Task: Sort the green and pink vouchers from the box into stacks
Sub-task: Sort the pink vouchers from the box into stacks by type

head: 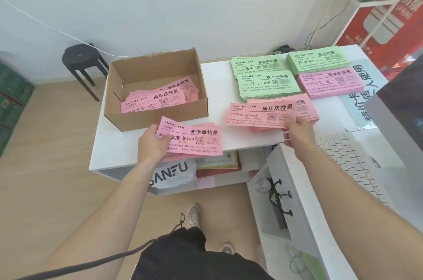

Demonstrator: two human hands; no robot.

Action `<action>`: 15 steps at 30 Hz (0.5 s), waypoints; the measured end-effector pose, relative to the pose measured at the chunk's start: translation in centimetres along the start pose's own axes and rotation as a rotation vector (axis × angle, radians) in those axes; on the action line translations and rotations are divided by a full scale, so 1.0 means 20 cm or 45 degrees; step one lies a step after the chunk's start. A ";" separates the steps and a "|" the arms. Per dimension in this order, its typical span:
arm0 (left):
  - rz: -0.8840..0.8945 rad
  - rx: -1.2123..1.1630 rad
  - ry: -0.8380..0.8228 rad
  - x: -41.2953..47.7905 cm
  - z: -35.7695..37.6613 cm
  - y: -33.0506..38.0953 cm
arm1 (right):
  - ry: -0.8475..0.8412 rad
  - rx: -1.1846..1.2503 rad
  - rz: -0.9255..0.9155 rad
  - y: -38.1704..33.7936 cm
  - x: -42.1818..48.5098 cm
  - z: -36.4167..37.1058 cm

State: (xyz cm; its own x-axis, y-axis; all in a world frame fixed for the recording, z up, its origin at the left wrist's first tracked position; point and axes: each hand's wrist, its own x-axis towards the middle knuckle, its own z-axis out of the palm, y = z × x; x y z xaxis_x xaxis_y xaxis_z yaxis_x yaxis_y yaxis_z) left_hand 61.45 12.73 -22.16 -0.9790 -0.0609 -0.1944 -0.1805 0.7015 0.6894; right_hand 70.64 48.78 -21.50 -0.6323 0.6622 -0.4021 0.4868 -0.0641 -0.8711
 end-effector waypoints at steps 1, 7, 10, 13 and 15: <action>-0.009 0.002 -0.006 0.00 0.01 0.00 | 0.010 0.007 0.006 0.00 0.02 -0.03; 0.001 -0.103 -0.088 -0.04 0.08 0.07 | 0.069 0.060 0.016 -0.01 0.07 -0.14; -0.009 -0.236 -0.124 -0.02 0.09 0.16 | 0.119 0.145 0.010 -0.04 0.07 -0.17; 0.005 -0.322 -0.173 -0.01 0.11 0.27 | 0.145 0.214 0.011 -0.08 0.08 -0.20; 0.040 -0.366 -0.206 0.01 0.13 0.33 | 0.176 0.262 0.024 -0.11 0.10 -0.23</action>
State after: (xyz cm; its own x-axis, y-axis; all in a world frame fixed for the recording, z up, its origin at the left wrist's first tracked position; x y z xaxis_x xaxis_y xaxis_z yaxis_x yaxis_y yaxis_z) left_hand 60.38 19.11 -19.44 -0.9610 0.0868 -0.2624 -0.1926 0.4704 0.8612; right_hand 71.13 53.67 -19.16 -0.5286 0.7545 -0.3890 0.3560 -0.2189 -0.9085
